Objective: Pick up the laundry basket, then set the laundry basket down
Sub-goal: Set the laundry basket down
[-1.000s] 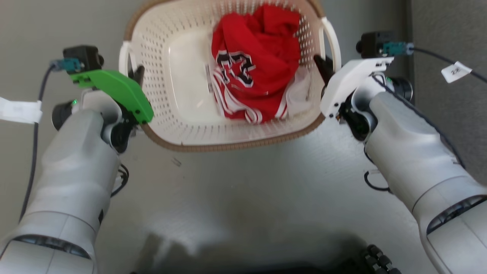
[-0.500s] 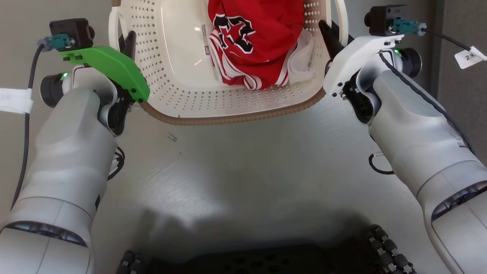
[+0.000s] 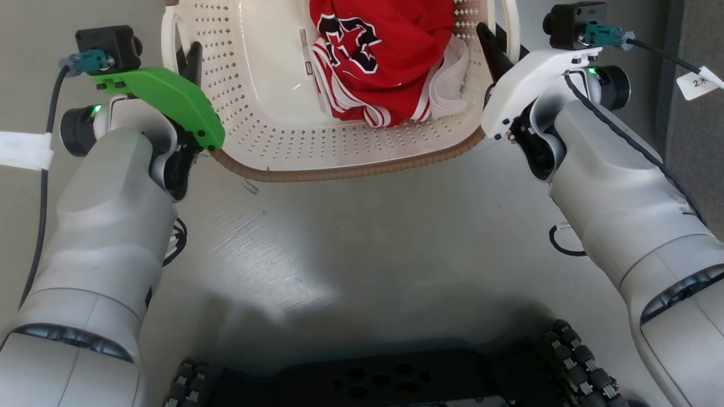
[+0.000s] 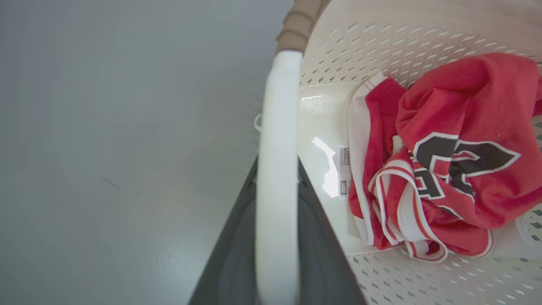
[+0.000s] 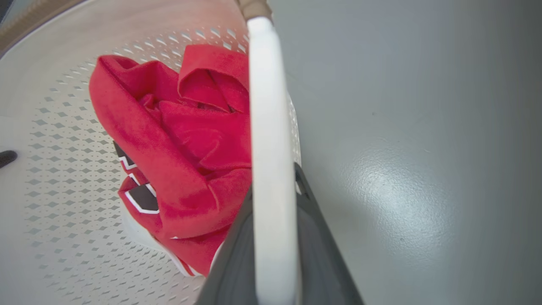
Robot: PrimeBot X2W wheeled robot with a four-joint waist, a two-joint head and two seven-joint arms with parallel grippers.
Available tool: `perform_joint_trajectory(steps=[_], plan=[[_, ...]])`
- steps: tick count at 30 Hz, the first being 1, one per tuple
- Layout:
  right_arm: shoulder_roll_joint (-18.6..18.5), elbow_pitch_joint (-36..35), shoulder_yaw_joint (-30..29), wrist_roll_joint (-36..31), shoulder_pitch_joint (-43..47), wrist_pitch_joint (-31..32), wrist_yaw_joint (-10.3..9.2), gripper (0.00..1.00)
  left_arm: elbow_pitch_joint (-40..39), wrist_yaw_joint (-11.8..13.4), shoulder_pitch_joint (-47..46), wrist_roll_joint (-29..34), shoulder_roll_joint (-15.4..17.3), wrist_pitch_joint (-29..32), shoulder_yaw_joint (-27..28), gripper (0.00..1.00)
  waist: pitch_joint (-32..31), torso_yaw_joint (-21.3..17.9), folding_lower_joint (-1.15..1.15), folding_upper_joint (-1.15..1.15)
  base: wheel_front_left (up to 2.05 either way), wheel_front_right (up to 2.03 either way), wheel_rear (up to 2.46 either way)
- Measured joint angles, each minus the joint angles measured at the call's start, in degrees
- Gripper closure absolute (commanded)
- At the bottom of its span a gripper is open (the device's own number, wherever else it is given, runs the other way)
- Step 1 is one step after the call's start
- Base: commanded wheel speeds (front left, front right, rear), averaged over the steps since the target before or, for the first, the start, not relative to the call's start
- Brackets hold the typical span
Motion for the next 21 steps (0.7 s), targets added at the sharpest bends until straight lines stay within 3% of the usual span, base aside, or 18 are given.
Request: perform_joint_trajectory(steps=[21], plan=[[0.3, 2.4, -0.8, 0.2, -0.1, -1.1, -0.38, 1.00, 1.8, -0.9, -1.5, 0.2, -0.9, 0.1, -0.6, 1.00, 1.5, 0.3, -0.01, 0.00, 0.00, 0.00, 0.00]])
